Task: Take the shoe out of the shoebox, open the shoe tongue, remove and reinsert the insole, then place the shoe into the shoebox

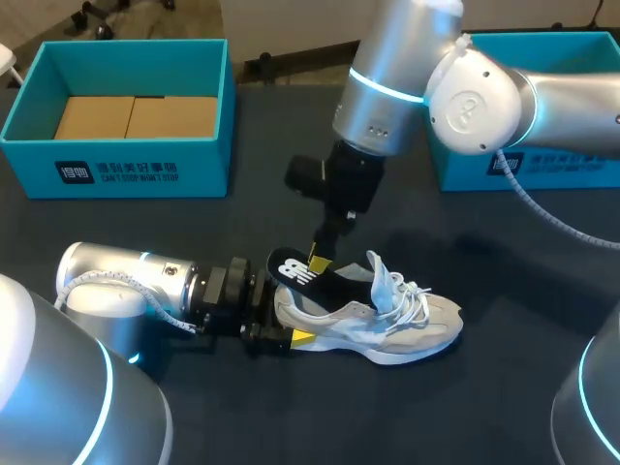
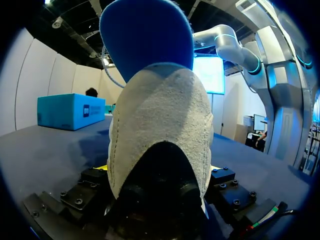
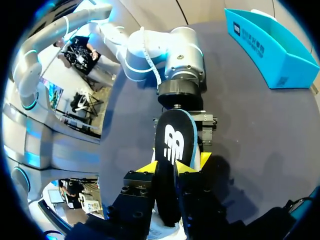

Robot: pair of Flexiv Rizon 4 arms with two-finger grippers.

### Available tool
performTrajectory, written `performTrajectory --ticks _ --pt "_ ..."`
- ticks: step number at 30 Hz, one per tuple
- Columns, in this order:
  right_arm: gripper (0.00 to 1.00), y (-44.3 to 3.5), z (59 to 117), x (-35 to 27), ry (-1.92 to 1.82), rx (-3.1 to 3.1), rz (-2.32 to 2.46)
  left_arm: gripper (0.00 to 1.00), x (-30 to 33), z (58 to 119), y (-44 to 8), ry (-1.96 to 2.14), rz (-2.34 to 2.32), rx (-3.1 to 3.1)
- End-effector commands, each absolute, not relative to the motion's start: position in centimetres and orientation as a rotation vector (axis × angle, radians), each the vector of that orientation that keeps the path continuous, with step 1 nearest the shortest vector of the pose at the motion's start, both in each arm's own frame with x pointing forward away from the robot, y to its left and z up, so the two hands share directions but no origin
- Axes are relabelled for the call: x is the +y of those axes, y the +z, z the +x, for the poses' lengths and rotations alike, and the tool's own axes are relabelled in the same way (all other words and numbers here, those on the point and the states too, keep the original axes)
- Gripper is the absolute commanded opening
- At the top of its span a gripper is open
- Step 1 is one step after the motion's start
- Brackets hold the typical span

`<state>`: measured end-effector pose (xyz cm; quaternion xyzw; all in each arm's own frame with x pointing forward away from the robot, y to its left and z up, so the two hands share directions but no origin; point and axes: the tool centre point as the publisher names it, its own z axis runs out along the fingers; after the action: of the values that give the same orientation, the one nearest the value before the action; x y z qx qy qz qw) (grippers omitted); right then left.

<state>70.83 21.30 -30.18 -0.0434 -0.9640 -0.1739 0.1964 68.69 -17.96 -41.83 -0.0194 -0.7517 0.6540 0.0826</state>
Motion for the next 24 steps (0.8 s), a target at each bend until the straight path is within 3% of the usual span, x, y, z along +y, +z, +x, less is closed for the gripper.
performTrajectory --ticks 1,12,14,17,24 --pt "0.16 -31.0 71.2 21.5 -0.493 -2.689 -0.115 0.00 -18.0 68.9 -42.2 1.954 -0.057 -2.245" --pt "0.20 -32.2 70.7 21.6 -0.524 -2.676 -0.124 0.00 -18.0 68.9 -42.2 1.954 -0.057 -2.245" --pt "0.16 -32.4 70.5 21.7 -0.535 -2.671 -0.116 0.00 -18.0 68.9 -42.2 1.954 -0.057 -2.245" --pt "0.00 -32.7 70.1 21.9 -0.543 -2.661 -0.095 0.00 -18.0 68.9 -42.2 1.954 -0.057 -2.245" --pt "0.00 -31.7 69.5 21.8 -0.539 -2.667 -0.073 0.00 -18.0 68.9 -42.2 1.954 -0.057 -2.245"
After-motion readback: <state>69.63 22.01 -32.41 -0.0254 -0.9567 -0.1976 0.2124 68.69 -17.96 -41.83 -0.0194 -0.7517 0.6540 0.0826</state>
